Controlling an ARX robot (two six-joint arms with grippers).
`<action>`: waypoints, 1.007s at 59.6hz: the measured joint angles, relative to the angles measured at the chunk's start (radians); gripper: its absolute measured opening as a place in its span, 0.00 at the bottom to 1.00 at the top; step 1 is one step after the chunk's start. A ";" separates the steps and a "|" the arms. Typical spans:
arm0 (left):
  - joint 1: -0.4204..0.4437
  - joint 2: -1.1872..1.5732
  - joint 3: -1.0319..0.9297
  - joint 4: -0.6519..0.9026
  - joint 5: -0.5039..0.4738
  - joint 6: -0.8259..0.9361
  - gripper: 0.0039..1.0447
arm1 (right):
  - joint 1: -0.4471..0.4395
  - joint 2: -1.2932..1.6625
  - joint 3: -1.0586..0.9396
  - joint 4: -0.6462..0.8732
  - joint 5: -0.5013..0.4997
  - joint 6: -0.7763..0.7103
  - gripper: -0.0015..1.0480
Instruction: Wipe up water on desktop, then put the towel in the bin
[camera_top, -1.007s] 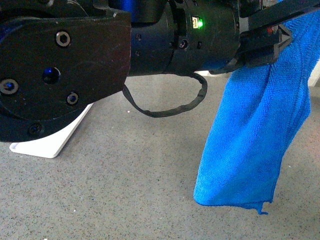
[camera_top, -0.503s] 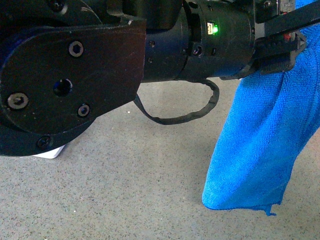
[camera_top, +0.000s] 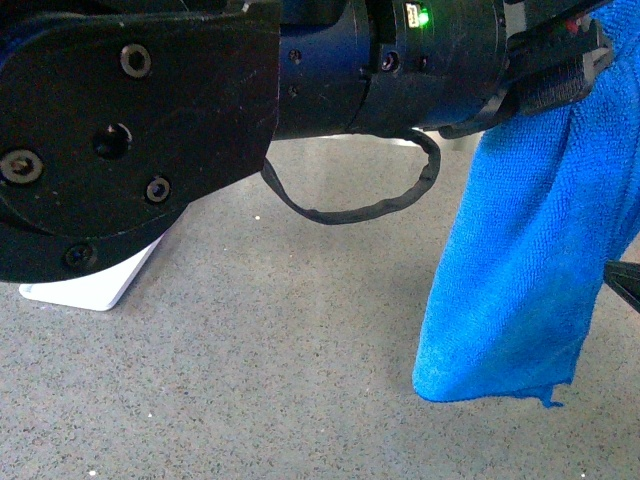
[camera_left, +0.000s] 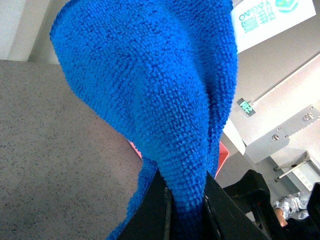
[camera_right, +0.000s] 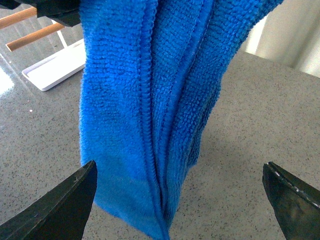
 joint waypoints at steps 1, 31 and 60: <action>-0.001 -0.001 0.000 0.002 0.000 -0.004 0.06 | 0.000 0.011 0.004 0.008 -0.003 0.000 0.93; -0.032 -0.015 0.000 0.034 -0.008 -0.070 0.06 | 0.059 0.115 0.106 0.091 -0.013 0.007 0.52; -0.026 -0.016 0.000 0.013 -0.018 -0.065 0.06 | 0.082 0.108 0.117 0.084 -0.005 0.023 0.04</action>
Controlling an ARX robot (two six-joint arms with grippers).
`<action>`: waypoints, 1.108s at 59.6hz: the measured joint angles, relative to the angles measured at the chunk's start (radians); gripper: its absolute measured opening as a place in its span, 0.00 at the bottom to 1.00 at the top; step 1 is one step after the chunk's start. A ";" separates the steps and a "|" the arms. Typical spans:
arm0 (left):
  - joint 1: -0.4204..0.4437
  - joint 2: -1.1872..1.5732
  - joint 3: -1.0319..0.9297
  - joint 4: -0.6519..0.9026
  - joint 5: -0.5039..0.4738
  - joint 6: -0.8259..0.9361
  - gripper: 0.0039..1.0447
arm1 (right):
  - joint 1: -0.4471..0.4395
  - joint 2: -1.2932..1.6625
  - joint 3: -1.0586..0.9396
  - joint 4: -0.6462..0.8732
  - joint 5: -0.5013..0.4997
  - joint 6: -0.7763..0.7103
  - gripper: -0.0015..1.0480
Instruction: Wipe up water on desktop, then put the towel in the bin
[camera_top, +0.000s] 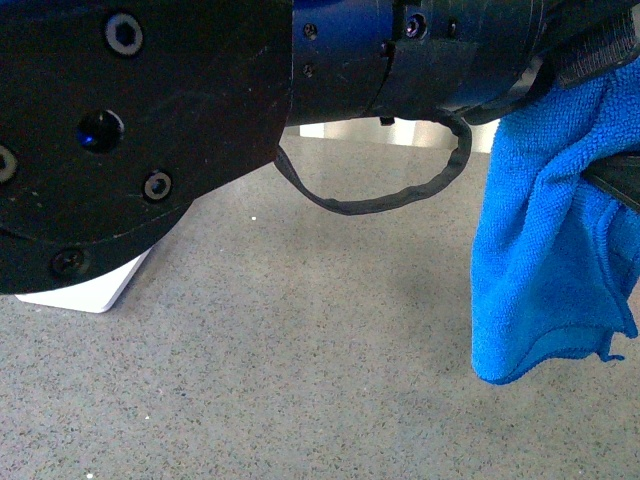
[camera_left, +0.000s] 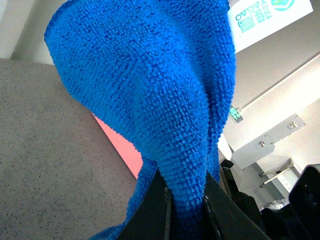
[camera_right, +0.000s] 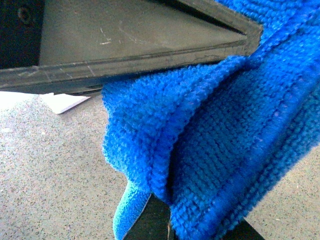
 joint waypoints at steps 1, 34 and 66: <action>0.001 0.000 0.000 -0.003 -0.002 0.000 0.06 | -0.002 -0.002 0.000 -0.001 0.000 0.000 0.04; 0.103 0.001 -0.004 -0.083 -0.035 0.008 0.73 | -0.085 -0.048 0.111 -0.159 0.040 0.006 0.04; 0.455 -0.150 -0.382 -0.272 0.082 0.406 0.94 | -0.184 -0.016 0.194 -0.275 0.076 0.014 0.04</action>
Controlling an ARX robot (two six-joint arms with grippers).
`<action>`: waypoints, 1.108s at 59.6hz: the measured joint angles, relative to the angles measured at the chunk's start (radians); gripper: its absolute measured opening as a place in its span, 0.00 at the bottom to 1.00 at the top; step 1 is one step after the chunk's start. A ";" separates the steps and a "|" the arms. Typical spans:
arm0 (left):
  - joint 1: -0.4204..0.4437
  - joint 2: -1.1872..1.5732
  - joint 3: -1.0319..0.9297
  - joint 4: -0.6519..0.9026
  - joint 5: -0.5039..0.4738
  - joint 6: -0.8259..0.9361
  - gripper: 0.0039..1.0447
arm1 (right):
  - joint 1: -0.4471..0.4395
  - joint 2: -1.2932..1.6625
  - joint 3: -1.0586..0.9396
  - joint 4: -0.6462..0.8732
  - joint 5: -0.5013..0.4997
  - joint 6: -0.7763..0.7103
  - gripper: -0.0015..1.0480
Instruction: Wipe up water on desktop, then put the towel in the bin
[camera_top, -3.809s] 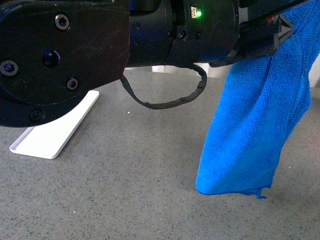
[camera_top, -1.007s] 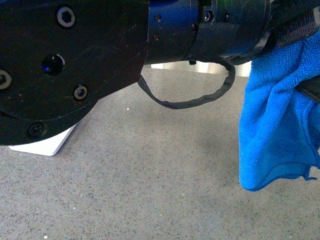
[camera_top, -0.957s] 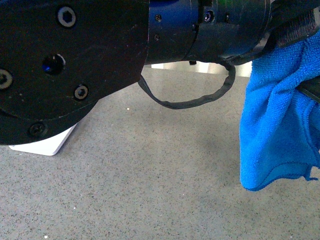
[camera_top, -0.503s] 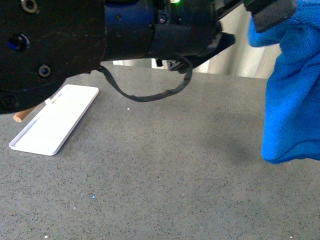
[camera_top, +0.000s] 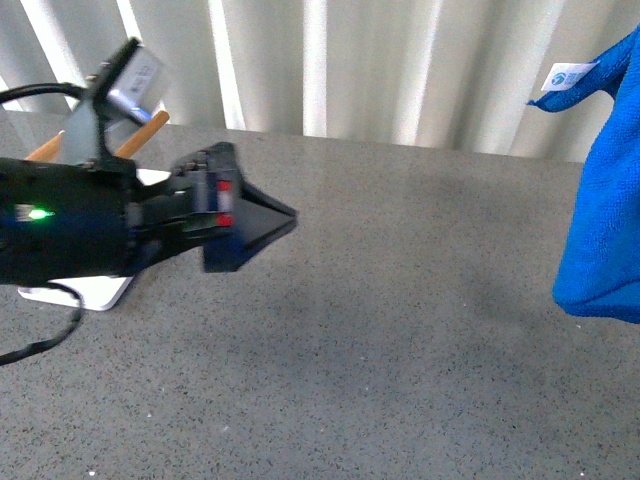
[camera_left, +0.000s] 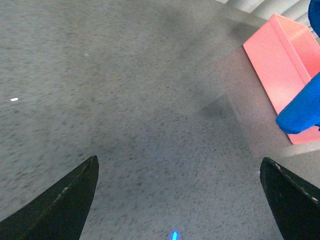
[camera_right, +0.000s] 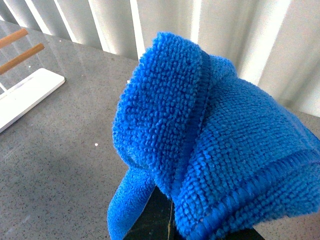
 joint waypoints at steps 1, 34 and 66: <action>0.018 -0.015 -0.014 0.000 0.013 0.008 0.94 | 0.000 0.003 -0.002 0.003 0.004 0.000 0.04; 0.163 -0.370 -0.507 0.625 -0.534 0.217 0.12 | 0.035 0.037 -0.013 -0.025 0.068 -0.016 0.04; 0.163 -0.923 -0.598 0.172 -0.535 0.223 0.03 | 0.085 0.037 -0.013 -0.048 0.101 -0.023 0.04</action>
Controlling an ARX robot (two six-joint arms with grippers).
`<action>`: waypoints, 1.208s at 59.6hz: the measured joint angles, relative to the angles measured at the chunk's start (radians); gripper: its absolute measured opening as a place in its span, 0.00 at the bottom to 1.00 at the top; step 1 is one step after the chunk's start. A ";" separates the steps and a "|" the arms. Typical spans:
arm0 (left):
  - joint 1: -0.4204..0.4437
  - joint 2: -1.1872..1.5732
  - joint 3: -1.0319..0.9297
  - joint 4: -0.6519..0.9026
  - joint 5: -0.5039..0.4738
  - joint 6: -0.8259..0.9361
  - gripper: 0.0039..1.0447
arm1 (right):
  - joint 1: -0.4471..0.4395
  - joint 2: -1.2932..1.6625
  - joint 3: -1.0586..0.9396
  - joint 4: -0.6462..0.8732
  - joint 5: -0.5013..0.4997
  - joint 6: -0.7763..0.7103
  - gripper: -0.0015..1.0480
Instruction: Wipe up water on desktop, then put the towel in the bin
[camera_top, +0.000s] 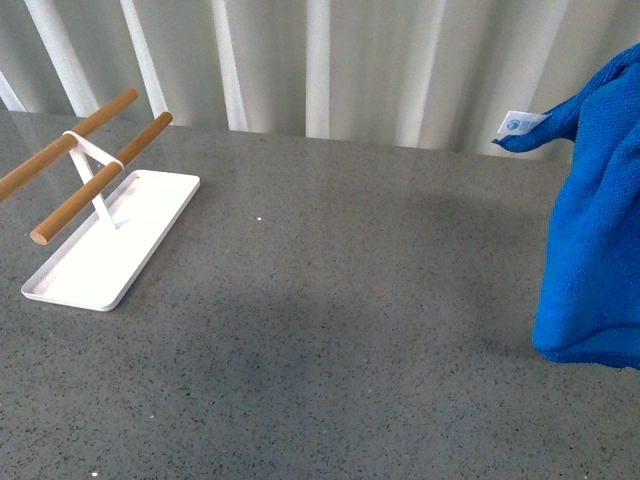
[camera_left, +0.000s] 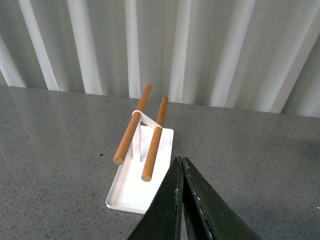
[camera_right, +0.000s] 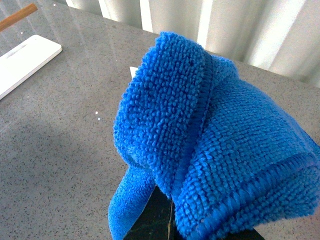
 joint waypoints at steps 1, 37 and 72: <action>0.000 -0.017 0.000 -0.014 0.000 0.000 0.03 | 0.000 0.000 0.000 0.000 0.000 0.000 0.04; 0.000 -0.407 -0.002 -0.366 0.000 0.000 0.03 | 0.023 0.008 0.001 -0.024 0.036 0.000 0.04; 0.000 -0.612 -0.002 -0.568 0.000 0.000 0.03 | 0.016 0.027 0.001 -0.029 0.054 -0.014 0.04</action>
